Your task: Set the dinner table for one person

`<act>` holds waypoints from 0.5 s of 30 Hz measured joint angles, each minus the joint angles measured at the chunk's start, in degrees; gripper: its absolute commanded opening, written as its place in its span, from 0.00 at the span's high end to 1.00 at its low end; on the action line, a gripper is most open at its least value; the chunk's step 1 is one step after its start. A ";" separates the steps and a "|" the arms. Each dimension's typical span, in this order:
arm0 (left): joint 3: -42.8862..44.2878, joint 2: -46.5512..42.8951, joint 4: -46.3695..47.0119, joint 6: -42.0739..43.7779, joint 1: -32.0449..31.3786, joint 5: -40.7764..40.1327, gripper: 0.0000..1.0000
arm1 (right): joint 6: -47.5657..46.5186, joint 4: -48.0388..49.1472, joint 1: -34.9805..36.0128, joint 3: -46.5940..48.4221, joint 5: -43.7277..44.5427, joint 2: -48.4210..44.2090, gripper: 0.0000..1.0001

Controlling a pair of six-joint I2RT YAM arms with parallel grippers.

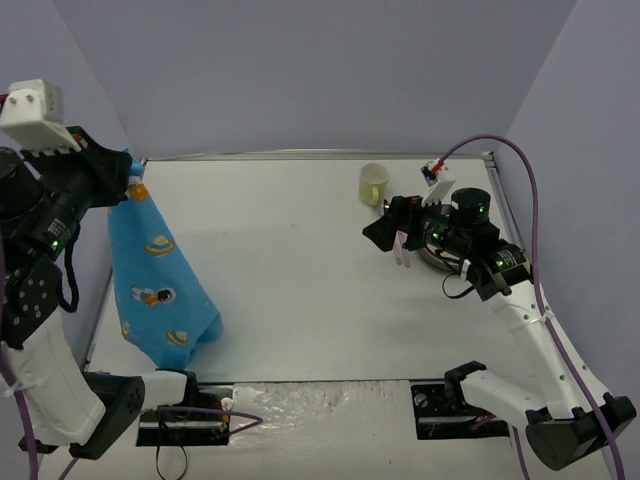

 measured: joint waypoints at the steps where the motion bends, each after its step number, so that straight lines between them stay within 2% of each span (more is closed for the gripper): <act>1: -0.58 1.06 0.33 0.25 -0.27 1.76 1.00 | 0.00 0.03 0.00 -0.22 0.04 -0.10 0.04; 5: -3.59 7.77 0.71 1.17 -3.09 7.33 1.00 | -0.02 0.05 0.00 -1.28 0.33 -0.86 0.04; 15: -10.84 33.61 3.25 4.77 -23.65 3.02 1.00 | -0.10 -1.24 0.00 -2.77 4.94 -3.78 0.04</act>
